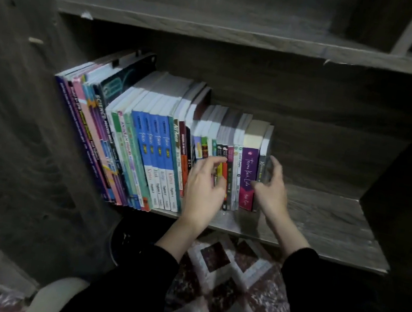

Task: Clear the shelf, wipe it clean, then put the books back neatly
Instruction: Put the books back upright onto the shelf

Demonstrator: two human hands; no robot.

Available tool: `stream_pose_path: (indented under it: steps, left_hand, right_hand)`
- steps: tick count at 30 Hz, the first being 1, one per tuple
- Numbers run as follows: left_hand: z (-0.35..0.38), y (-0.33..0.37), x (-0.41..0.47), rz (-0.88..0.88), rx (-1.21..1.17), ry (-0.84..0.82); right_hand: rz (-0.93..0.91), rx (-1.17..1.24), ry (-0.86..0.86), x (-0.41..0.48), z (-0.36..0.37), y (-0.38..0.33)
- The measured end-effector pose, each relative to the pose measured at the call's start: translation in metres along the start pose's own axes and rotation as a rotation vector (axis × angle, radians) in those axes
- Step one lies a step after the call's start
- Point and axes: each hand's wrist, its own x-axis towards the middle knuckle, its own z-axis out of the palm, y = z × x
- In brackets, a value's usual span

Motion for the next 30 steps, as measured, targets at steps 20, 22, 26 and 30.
stream_pose_path:
  steps: [20, 22, 26, 30]
  left_hand:
    - [-0.003, 0.004, 0.021, 0.091, 0.539, -0.047]
    - [-0.003, 0.005, 0.022, 0.078, 0.553, -0.054]
    - [-0.001, 0.008, 0.02, 0.032, 0.536, -0.089]
    - [0.003, 0.014, 0.02, -0.032, 0.462, -0.113]
  right_hand:
    - [-0.476, -0.534, -0.116, 0.012, -0.01, -0.031]
    - [-0.476, -0.583, -0.157, 0.011, -0.009, -0.029]
    - [-0.435, -0.466, -0.191, 0.013, -0.013, -0.031]
    - [-0.411, -0.434, -0.203, 0.014, -0.019, -0.031]
